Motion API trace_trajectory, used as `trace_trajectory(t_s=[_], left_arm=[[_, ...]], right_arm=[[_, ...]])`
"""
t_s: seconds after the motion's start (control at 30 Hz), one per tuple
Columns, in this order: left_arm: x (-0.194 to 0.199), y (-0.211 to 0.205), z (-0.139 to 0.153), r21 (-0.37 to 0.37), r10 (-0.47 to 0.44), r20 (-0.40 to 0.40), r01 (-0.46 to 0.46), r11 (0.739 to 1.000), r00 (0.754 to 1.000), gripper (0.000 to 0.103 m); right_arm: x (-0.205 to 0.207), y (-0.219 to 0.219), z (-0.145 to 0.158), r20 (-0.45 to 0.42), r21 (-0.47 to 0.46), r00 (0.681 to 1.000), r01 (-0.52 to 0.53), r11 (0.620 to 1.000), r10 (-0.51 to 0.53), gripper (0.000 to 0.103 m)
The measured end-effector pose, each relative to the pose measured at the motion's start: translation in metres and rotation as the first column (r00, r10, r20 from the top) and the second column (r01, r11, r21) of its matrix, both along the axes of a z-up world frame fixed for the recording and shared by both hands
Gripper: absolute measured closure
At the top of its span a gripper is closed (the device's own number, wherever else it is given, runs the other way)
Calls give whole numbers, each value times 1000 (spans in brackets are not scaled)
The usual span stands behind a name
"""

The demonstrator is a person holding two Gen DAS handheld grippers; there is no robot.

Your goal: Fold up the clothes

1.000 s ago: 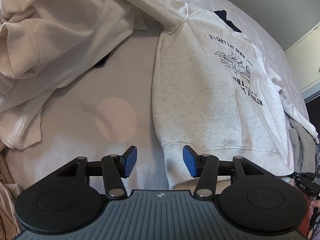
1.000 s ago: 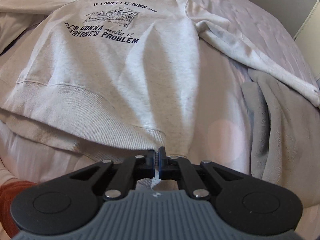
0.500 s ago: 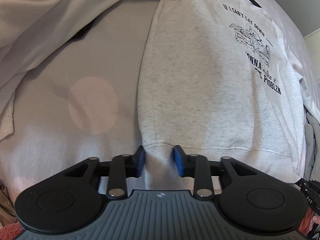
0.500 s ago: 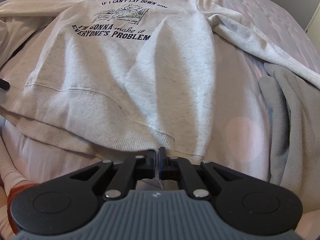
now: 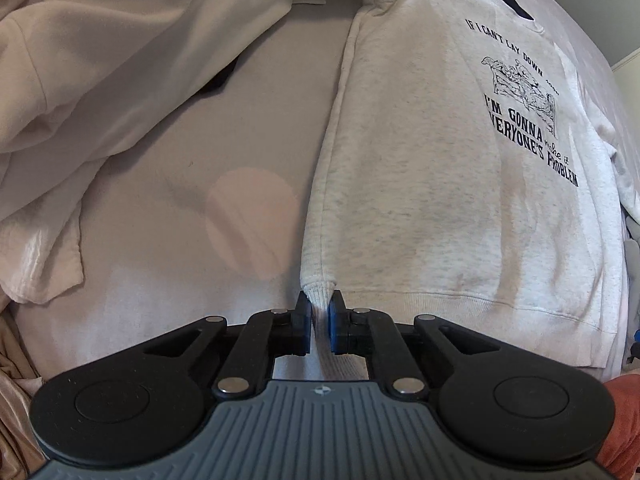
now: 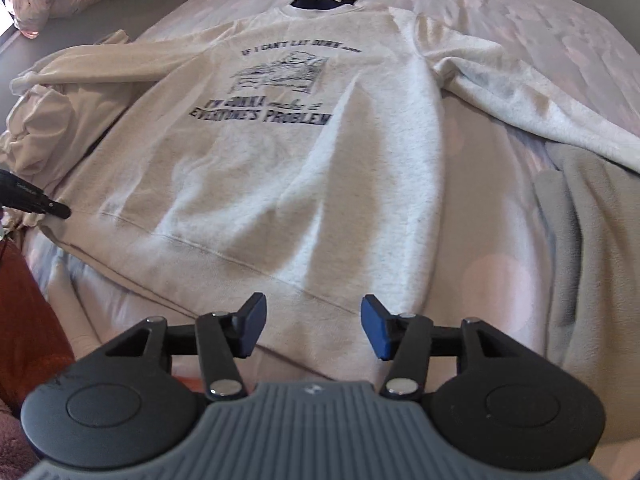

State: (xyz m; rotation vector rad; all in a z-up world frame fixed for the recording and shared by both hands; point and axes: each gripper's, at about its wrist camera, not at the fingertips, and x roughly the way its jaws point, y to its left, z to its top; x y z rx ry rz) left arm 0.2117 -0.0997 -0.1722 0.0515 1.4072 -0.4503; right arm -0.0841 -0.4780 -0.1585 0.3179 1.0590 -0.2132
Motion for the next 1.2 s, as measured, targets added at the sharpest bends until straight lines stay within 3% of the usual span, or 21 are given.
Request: trace_trajectory(t_s=[0.07, 0.17, 0.2, 0.5, 0.57, 0.6, 0.77, 0.83, 0.97, 1.07, 1.2], left_arm=[[1, -2, -3, 6, -1, -2, 1, 1000, 1000, 97], [2, -2, -6, -3, 8, -12, -8, 1000, 1000, 97], [3, -1, -6, -6, 10, -15, -11, 1000, 1000, 97], [-2, -5, -8, -5, 14, -15, -14, 1000, 1000, 96], [-2, -4, -8, -9, 19, -16, -19, 1000, 1000, 96], [-2, -3, -7, -16, 23, -15, -23, 1000, 1000, 96], [-3, 7, 15, -113, 18, -4, -18, 993, 1000, 98], [-5, 11, 32, -168, 2, 4, -2, 986, 1000, 98], [-7, 15, 67, -198, -39, 40, 47, 979, 998, 99], [-9, 16, 75, -171, -68, 26, 72, 983, 997, 99], [-11, 0, 61, -50, -124, 13, 124, 991, 992, 99]], right_arm=[[-1, -17, -11, -53, 15, 997, 60, 998, -59, 49], [-2, -44, -27, -90, 132, 987, 146, 980, -134, 62], [0, -48, -31, -104, 155, 984, 159, 975, -144, 62], [30, -46, -63, -268, 218, 958, 160, 963, -98, 62], [34, -41, -64, -270, 201, 958, 153, 968, -96, 80], [33, -40, -63, -261, 188, 959, 159, 969, -107, 93], [8, -49, -36, -142, 223, 973, 209, 952, -181, 94], [-5, -55, -15, -96, 235, 975, 217, 948, -200, 95], [-18, -58, 37, -27, 203, 985, 170, 964, -168, 95], [-15, -56, 58, -46, 151, 991, 129, 980, -124, 95], [-2, -52, 41, -138, 118, 986, 106, 987, -90, 96]])
